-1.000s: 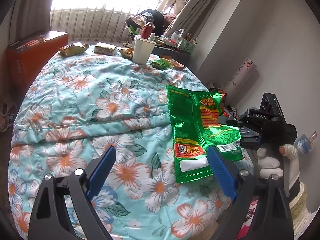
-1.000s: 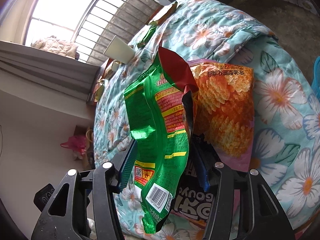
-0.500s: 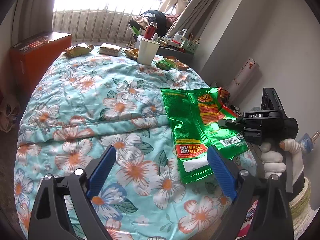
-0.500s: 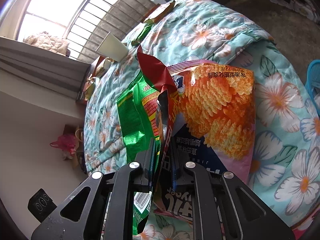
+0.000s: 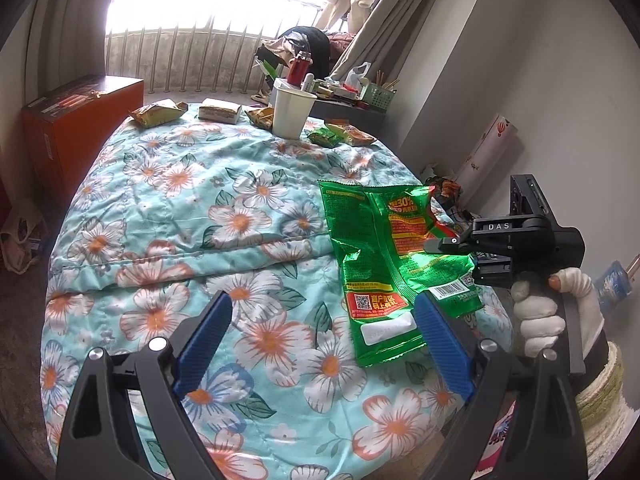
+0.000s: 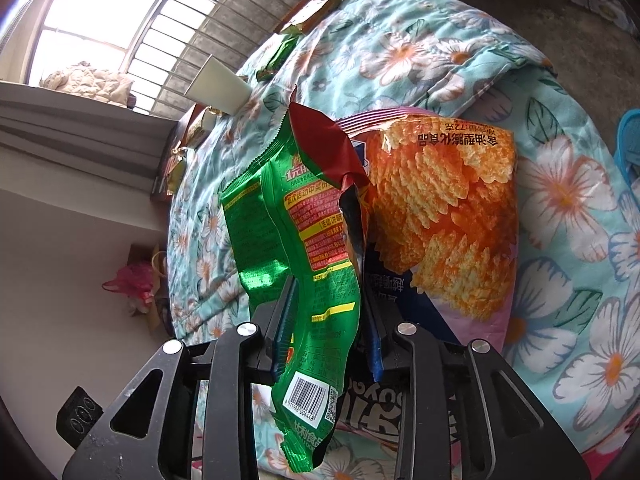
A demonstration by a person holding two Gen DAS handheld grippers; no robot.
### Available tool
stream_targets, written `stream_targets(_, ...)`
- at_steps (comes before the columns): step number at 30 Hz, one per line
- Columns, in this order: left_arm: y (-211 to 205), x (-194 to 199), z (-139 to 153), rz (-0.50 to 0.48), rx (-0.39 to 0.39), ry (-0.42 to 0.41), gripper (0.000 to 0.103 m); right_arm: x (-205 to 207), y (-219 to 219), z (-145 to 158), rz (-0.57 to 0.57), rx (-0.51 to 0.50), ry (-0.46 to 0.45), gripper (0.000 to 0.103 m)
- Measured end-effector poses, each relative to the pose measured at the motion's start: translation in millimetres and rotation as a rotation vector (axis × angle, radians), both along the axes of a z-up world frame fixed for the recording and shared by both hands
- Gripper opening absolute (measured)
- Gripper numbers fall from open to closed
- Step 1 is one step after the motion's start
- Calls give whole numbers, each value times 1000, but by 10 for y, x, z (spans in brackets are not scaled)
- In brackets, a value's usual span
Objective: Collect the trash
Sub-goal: 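Grasp the green chip bag with the right tool and lift it, then grasp the orange snack bag with the left tool while the right holds the green bag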
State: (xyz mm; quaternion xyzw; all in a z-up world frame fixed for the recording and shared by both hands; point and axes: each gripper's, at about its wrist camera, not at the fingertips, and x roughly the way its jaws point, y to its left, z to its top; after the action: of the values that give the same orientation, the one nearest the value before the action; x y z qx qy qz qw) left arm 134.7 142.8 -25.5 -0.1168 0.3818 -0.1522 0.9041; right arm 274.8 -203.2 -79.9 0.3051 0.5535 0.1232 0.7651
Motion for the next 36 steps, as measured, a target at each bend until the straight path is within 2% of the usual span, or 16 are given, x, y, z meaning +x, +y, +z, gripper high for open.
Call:
stream_targets(3,35,-40,7,12,-4,0,90,8,40,-17,16,-14,12,7)
stream_targets(7,84,-84,0,25,-4,1,90,-31,70,44,34,9,-15,0)
stream_targets(13,191,-127,35,56,-15,-7,90,-59,129,238,59,99,-87,0)
stream_targets(21,286,-183,64,99,-15,-7,90,-83,113,584,72,161,-190,0)
stream_targets(30,292,-203,130,117,-19,1,90,-160,-227,833,32,253,-300,0)
stream_targets(36,189,-87,103,63,-78,27,90,-518,-794,859,-86,296,-345,0)
